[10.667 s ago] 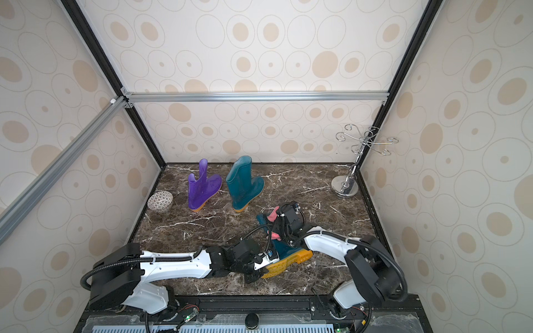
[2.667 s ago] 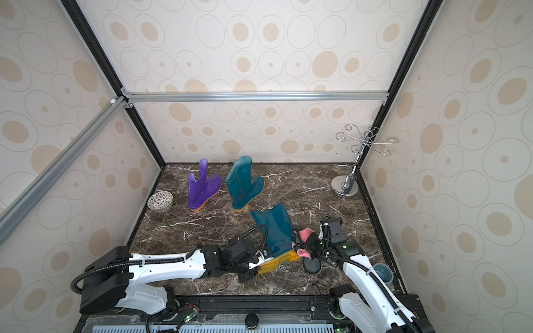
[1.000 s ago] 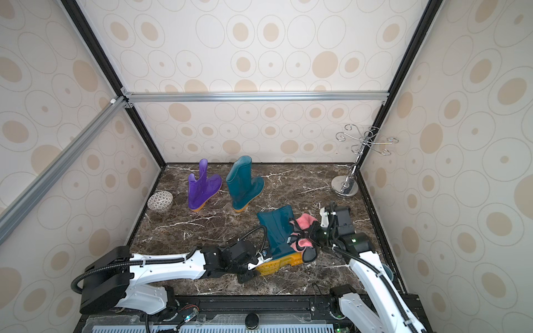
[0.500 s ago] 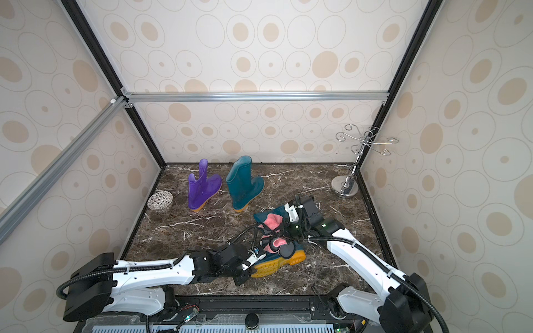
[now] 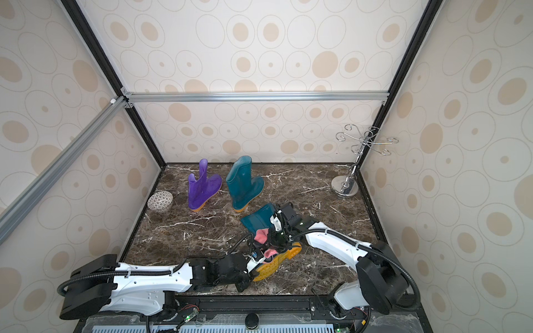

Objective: Wipe the rubber boots with a cloth
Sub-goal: Wipe the dirt off the rubber boot.

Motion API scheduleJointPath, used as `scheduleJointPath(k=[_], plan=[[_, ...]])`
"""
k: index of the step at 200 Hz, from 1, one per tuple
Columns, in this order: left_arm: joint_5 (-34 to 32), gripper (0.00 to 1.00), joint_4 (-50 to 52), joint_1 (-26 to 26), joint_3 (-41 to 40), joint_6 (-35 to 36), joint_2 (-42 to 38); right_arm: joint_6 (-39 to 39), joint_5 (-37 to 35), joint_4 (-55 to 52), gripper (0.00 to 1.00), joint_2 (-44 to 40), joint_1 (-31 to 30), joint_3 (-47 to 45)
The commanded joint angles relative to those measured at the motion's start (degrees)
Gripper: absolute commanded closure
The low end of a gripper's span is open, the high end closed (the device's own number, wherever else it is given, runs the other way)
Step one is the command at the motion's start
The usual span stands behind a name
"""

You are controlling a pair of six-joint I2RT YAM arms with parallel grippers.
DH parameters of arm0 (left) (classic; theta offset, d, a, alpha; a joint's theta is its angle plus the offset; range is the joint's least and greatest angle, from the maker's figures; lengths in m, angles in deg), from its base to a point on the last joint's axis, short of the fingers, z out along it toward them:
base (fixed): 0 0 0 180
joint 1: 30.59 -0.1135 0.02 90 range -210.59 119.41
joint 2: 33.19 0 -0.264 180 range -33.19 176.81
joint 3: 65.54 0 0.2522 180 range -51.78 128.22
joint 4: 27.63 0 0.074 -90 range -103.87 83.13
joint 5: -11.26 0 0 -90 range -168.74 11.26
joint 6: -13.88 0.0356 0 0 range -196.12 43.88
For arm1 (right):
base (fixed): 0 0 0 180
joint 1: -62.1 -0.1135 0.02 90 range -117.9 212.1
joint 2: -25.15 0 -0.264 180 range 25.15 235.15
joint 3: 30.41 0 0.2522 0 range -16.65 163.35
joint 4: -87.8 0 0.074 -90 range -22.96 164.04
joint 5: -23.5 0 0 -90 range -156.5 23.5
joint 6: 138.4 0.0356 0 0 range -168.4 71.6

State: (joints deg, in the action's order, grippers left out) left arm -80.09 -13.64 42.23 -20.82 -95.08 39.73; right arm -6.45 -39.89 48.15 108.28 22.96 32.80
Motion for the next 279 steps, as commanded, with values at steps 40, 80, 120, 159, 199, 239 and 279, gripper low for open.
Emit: scheduleJointPath(k=[40, 80, 120, 159, 199, 239, 279], plan=[[-3.43, 1.00, 3.16, 0.42, -0.24, -0.74, 2.05, -2.57, -1.36, -8.02, 1.00, 6.58, -6.83, 10.51], [-4.10, 1.00, 3.64, 0.39, 0.22, -0.14, 1.87, -0.04, -1.85, -8.09, 1.00, 11.18, -11.73, 12.36], [-4.33, 1.00, 3.87, 0.39, 0.42, 0.20, 1.83, -0.19, 1.03, -6.93, 1.00, 15.92, -11.78, 10.61], [-4.44, 1.00, 3.76, 0.44, 0.28, 0.18, 1.50, -4.27, -9.73, -12.50, 1.00, 10.74, -7.94, 8.14], [-4.43, 1.00, 3.66, 0.39, 0.35, 0.33, 1.85, -6.84, -12.74, -14.65, 1.00, 8.12, 0.13, 5.75], [-4.36, 1.00, 3.47, 0.39, 0.50, 0.72, 2.04, -8.19, -6.34, -13.10, 1.00, 8.09, -1.45, 7.22], [-4.54, 1.00, 3.22, 0.35, 0.40, 0.85, 1.88, -5.41, -0.35, -12.75, 1.00, 6.95, -8.93, 9.55]])
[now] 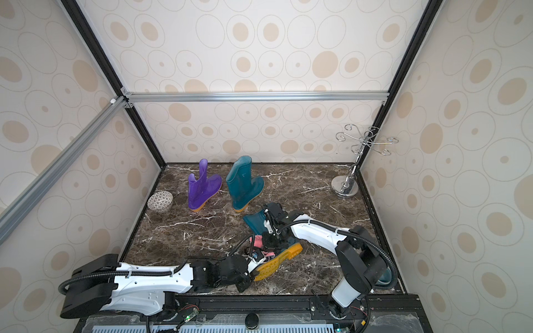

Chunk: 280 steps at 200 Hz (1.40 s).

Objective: Wipe the rubber boots with a cloth
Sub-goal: Wipe the dirt off the rubber boot.

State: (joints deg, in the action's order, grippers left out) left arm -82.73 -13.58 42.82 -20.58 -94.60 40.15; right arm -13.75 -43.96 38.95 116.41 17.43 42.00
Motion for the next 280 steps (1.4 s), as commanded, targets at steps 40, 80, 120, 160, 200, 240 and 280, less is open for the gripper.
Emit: scheduleJointPath(k=[40, 80, 120, 160, 200, 240, 280], plan=[[-1.65, 1.00, 2.73, -0.20, 0.08, 0.61, 1.66, 5.30, 10.56, 2.05, 1.00, -3.01, -4.09, -3.10], [-1.61, 1.00, 2.47, -0.18, -0.12, 0.58, 1.54, 5.06, 6.46, 2.39, 1.00, -1.14, 1.86, -6.77], [-1.55, 1.00, 1.98, -0.21, -0.66, 0.35, 1.15, 0.96, -6.24, -3.24, 1.00, -4.64, 10.31, -7.29], [-1.55, 1.00, 2.06, -0.20, -0.62, 0.25, 1.10, 0.41, -14.54, -6.52, 1.00, -11.49, 18.00, -7.02], [-1.64, 1.00, 2.04, -0.22, -0.62, 0.23, 1.15, 1.00, -9.48, -3.30, 1.00, -11.30, 18.32, -9.29], [-1.69, 1.00, 2.01, -0.28, -0.66, 0.28, 1.09, 4.63, -5.04, 0.66, 1.00, -9.39, 7.77, -11.84], [-1.37, 1.00, 2.01, -0.20, -0.39, 0.38, 1.76, 9.40, -0.45, 3.04, 1.00, -13.85, -0.62, -10.06]])
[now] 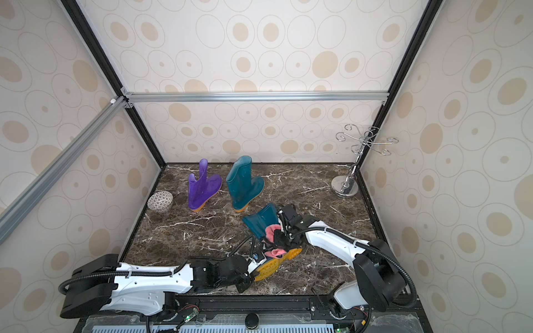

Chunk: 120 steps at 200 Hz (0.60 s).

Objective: Wipe the rubber boots with a cloth
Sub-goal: Wipe the dirt off the rubber boot.

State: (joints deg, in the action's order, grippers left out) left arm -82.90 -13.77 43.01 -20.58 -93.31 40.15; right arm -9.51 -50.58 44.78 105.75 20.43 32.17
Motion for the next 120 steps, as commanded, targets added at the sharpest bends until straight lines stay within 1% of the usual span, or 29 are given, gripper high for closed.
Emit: scheduleJointPath(k=[1, 13, 26, 50, 63, 78, 85, 98, 120], plan=[[-1.15, 1.00, 2.24, -0.39, -0.37, -0.87, 1.79, 5.37, 6.29, -2.81, 1.00, -3.26, -3.65, -0.13], [-1.19, 1.00, 2.16, -0.41, -0.27, -0.60, 1.95, 7.29, 7.65, -2.45, 1.00, -4.22, -3.69, 0.69], [-1.29, 1.00, 2.32, -0.41, -0.13, -0.48, 1.97, 8.30, 7.40, -2.62, 1.00, -4.79, -3.67, 1.36], [-1.63, 1.00, 2.28, -0.39, -0.35, -0.59, 1.46, 7.75, 1.79, -4.04, 1.00, -4.80, -1.64, 0.80], [-1.64, 1.00, 2.25, -0.39, -0.51, -0.67, 1.15, 6.98, 2.15, -4.17, 1.00, -3.86, 2.59, -0.81], [-1.55, 1.00, 2.21, -0.42, -0.53, -0.70, 1.08, 5.63, 3.96, -4.72, 1.00, -3.17, 9.87, -2.90], [-1.42, 1.00, 2.17, -0.39, -0.65, -0.77, 1.03, 4.55, 3.35, -5.25, 1.00, -3.52, 12.86, -3.44], [-1.31, 1.00, 2.20, -0.45, -0.57, -0.74, 1.19, 2.78, -0.66, -7.01, 1.00, -5.38, 16.24, -3.87], [-1.19, 1.00, 2.05, -0.39, -0.56, -0.71, 1.50, -0.05, -10.37, -8.84, 1.00, -9.02, 17.76, -4.53]])
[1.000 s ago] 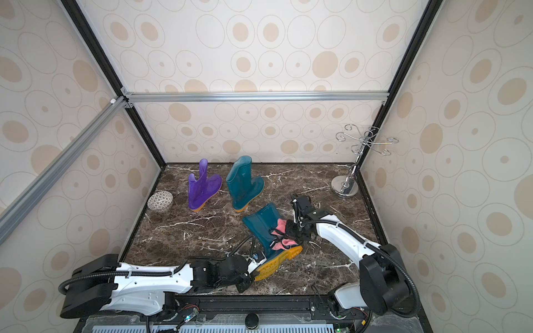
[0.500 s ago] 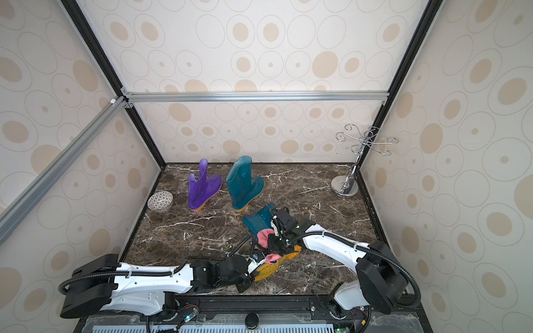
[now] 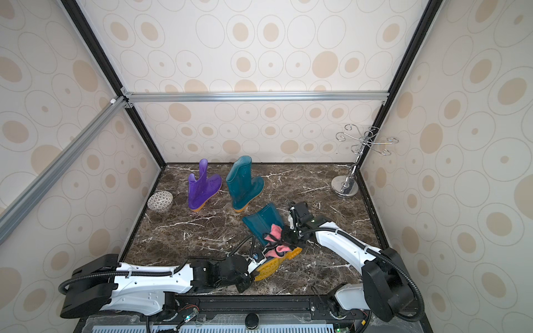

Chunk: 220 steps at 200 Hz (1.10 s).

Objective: Wipe the rubber boots with a cloth
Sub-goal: Wipe the dirt off the rubber boot.

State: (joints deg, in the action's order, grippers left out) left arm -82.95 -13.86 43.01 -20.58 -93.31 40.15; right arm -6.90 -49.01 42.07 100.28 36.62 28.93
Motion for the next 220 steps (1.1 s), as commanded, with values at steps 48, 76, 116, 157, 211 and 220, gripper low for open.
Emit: scheduleJointPath(k=[48, 76, 116, 157, 211, 220], plan=[[-1.47, 1.00, 2.26, -0.40, -0.40, -0.48, 1.26, -2.62, -4.81, -4.67, 1.00, -2.87, 9.10, -5.20], [-1.38, 1.00, 2.26, -0.44, -0.36, -0.39, 1.19, -0.48, 2.03, -4.49, 1.00, -4.17, 11.86, -5.93], [-1.03, 1.00, 1.73, -0.46, -0.59, -0.21, 1.28, 0.98, 4.58, 2.05, 1.00, 1.90, 11.85, -6.02], [0.31, 1.00, 0.90, -0.08, -1.01, -0.32, 1.28, 8.89, 2.48, 8.74, 1.00, 8.08, 11.85, -1.24], [1.49, 1.00, 0.60, 0.13, -0.98, -0.21, 2.26, 20.83, -3.19, 21.26, 1.00, 14.05, 10.33, 4.67], [1.70, 1.00, 0.61, 0.08, -0.95, -0.13, 2.49, 20.95, -4.29, 20.94, 1.00, 16.19, 9.83, 7.31]])
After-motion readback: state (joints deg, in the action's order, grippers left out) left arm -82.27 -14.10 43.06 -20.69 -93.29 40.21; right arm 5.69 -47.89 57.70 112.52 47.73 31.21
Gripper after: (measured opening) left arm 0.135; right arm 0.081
